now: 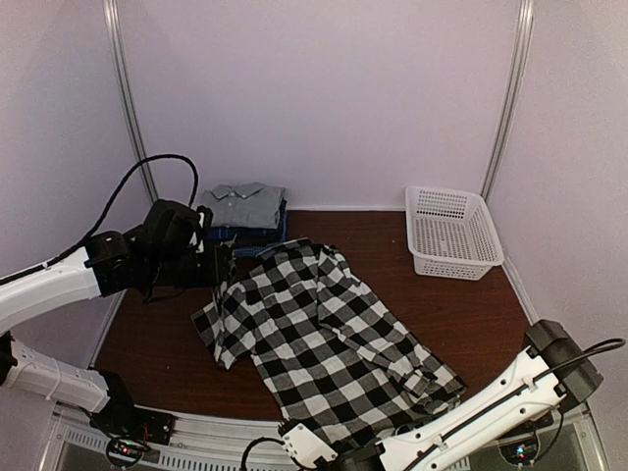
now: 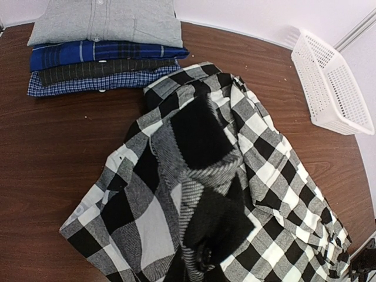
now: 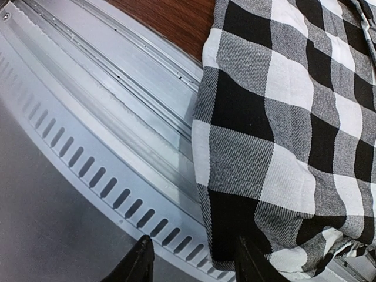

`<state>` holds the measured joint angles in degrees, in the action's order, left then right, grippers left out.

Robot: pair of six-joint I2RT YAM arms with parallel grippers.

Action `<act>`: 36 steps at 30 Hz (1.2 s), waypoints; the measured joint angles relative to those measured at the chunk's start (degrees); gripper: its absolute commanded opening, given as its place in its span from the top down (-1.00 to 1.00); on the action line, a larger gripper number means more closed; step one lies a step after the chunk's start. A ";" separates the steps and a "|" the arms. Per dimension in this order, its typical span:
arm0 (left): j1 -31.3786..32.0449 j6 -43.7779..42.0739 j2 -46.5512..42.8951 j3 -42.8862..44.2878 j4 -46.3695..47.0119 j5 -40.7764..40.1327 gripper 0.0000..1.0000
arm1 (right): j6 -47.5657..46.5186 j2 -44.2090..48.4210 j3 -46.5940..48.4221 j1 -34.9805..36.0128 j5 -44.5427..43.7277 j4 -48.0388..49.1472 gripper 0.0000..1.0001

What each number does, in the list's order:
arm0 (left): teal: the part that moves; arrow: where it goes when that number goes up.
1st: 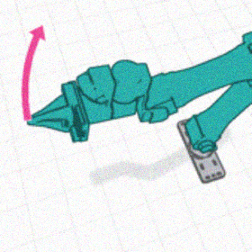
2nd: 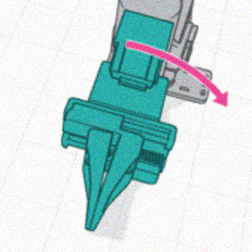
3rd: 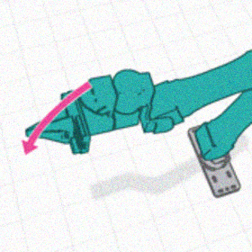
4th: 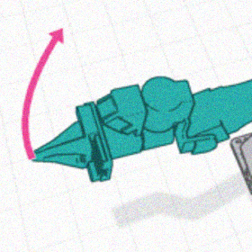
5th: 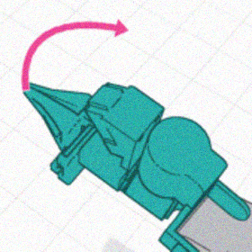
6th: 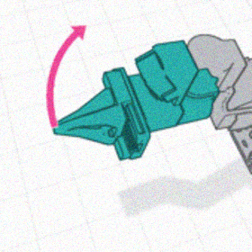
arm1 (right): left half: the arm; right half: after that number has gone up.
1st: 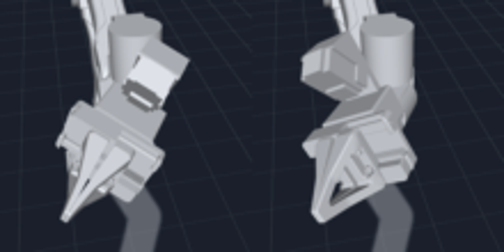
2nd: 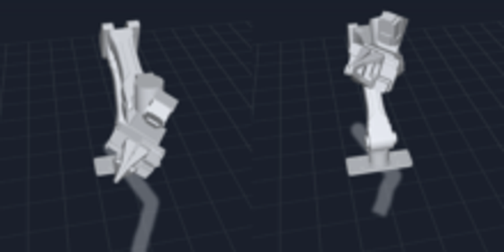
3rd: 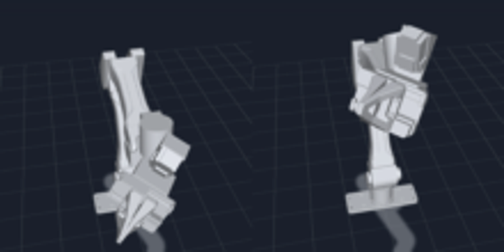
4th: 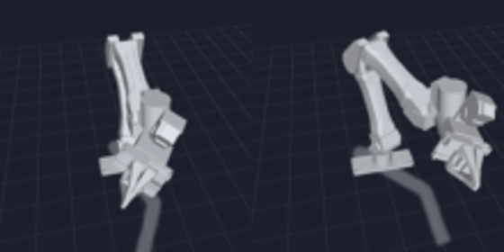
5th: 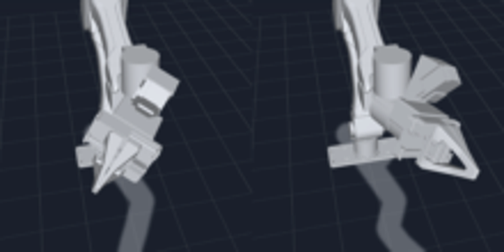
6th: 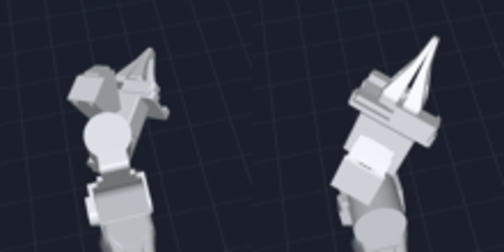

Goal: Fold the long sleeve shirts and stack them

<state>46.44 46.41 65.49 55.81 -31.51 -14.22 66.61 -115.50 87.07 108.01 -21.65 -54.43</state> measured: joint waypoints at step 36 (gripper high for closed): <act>-1.44 -1.09 -2.25 10.47 -6.23 -5.33 1.00 | -4.09 1.79 -6.82 -3.06 4.33 6.54 1.00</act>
<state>44.99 45.32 63.24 66.28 -37.74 -19.55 62.52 -113.71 80.25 104.95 -17.32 -47.90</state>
